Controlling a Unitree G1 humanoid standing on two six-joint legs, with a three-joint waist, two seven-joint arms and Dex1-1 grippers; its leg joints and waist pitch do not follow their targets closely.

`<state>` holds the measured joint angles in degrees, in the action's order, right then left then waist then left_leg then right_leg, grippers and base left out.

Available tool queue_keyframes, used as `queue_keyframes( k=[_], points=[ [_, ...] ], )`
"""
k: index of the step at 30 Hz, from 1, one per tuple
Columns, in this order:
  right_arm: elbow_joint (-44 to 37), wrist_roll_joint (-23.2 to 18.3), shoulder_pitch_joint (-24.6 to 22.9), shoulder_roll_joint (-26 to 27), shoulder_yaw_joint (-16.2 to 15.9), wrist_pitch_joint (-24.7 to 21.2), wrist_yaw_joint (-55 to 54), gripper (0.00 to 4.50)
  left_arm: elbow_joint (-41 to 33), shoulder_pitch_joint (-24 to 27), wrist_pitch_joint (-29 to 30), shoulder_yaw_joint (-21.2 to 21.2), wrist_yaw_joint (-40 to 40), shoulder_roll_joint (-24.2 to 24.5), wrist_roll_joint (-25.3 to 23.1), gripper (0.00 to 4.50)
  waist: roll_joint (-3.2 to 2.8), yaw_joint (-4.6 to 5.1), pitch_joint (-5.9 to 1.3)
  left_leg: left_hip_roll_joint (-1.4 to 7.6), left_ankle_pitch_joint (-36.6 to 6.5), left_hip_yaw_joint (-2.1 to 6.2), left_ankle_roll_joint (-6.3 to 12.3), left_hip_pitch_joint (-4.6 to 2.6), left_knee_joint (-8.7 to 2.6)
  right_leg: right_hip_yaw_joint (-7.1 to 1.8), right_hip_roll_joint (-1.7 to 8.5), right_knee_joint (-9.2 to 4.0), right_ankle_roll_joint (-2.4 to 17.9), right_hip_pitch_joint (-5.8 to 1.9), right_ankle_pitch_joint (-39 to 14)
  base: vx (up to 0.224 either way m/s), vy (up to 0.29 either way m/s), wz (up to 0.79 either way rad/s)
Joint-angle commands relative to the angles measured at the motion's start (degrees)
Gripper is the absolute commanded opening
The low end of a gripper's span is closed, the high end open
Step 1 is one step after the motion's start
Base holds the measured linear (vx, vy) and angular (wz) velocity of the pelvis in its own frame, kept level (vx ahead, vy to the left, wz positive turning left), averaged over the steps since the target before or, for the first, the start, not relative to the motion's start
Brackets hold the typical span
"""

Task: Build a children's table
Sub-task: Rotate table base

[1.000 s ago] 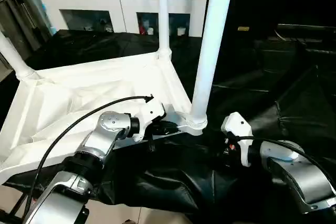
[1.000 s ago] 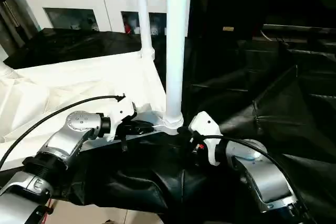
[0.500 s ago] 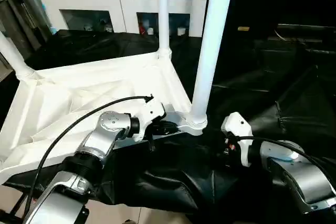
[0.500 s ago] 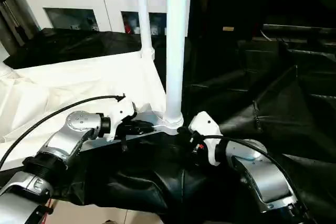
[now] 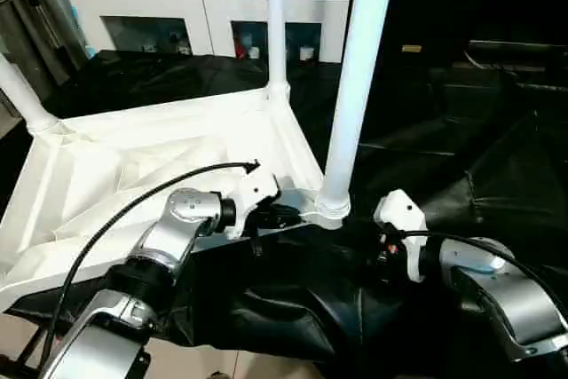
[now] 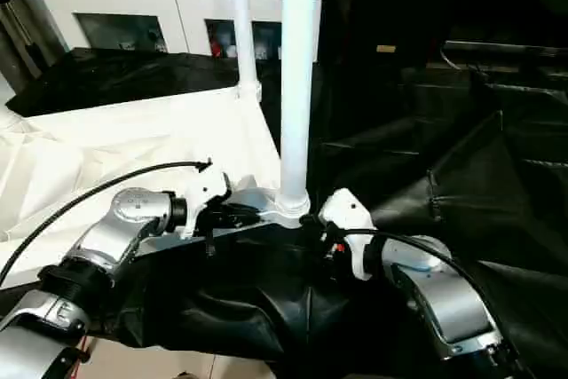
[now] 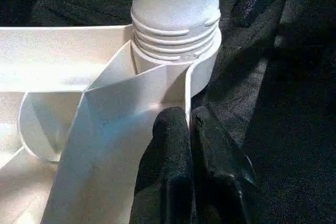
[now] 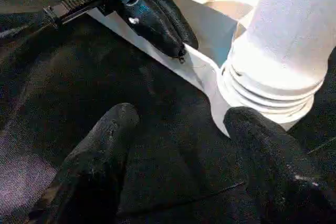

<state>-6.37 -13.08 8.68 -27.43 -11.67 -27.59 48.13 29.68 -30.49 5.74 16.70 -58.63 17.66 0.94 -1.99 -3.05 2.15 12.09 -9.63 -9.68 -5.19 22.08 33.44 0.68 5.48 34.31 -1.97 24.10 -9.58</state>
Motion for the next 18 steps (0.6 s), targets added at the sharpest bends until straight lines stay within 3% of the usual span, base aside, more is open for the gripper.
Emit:
queue_keyframes(
  k=[1, 2, 3, 4, 5, 10, 15, 18],
  points=[
    [-8.4, -4.7, 0.1, 1.7, -0.4, -6.5, -0.7, 3.12, -14.9, 3.5, 9.1, 1.5, 0.5, 1.7, -0.4, 0.12, 2.15, -0.64, -3.36, 0.32, -8.4, -0.25, 3.98, 0.11, -3.9, -0.34, 1.1, -2.68, 11.7, -4.23, -6.2, 0.0, 0.0, 0.0],
    [-8.1, -4.7, 0.4, 1.9, -0.5, -6.8, -0.8, 3.12, -15.2, 3.9, 9.3, 1.8, 0.1, 2.1, -0.6, 0.12, 0.97, -0.45, -3.48, 0.14, -9.9, -0.55, 3.82, -0.4, -3.77, -0.22, 0.9, -3.3, 11.0, -3.2, -10.8, 0.0, 0.0, 0.0],
    [-8.0, -4.6, 0.6, 2.0, -0.6, -6.9, -0.8, 3.12, -15.3, 4.1, 9.3, 1.9, 0.0, 2.2, -0.6, 0.12, 0.63, -0.44, -3.73, 0.26, -10.1, -0.71, 3.48, -0.88, -3.48, -0.34, 0.79, -3.38, 11.2, -2.82, -10.7, 0.0, 0.0, 0.0],
    [-8.0, -4.7, 0.7, 1.9, -0.5, -7.0, -0.8, 3.12, -15.4, 4.2, 9.4, 2.0, -0.2, 2.3, -0.6, 0.12, 0.85, -0.46, -3.64, 0.5, -9.9, -0.86, 2.7, -1.15, -3.46, -0.38, 0.42, -3.31, 12.5, -2.57, -7.8, 0.0, 0.0, 0.0],
    [-7.9, -4.7, 0.7, 1.9, -0.5, -7.0, -0.8, 3.12, -15.4, 4.2, 9.4, 2.1, -0.2, 2.3, -0.6, 0.12, 1.24, -0.56, -3.38, 0.3, -11.5, -1.02, 1.76, -0.95, -3.61, -0.32, 0.26, -3.3, 12.6, -2.77, -8.0, 0.0, 0.0, 0.0],
    [-8.7, -5.0, 0.8, 1.6, -0.1, -8.4, -0.8, 3.12, -17.6, 4.7, 11.5, 2.4, 0.1, 2.6, -0.6, 0.12, 1.47, -0.57, -3.25, 0.22, -15.2, -0.85, 0.13, -0.99, -3.95, -0.46, 0.54, -3.55, 10.6, -2.83, -12.6, 0.0, 0.0, 0.0],
    [-9.6, -5.7, 1.0, 0.8, 0.1, -10.5, -1.5, 3.12, -20.7, 5.5, 12.9, 2.6, 1.1, 3.0, -0.8, 0.12, 1.72, -0.44, -3.28, 0.07, -13.1, -0.88, 0.38, -0.76, -3.76, -0.51, 0.53, -3.55, 10.0, -2.86, -11.8, 0.0, 0.0, 0.0],
    [-9.2, -5.3, 0.7, -0.3, -0.1, -10.6, -0.9, 3.12, -19.8, 5.2, 11.4, 2.6, 1.9, 2.7, -1.4, 0.59, 1.7, -0.59, -3.37, 0.05, -12.2, -0.87, 0.49, -0.68, -3.64, -0.48, 0.47, -3.4, 10.2, -2.97, -10.4, 0.0, 0.0, 0.0]
  ],
)
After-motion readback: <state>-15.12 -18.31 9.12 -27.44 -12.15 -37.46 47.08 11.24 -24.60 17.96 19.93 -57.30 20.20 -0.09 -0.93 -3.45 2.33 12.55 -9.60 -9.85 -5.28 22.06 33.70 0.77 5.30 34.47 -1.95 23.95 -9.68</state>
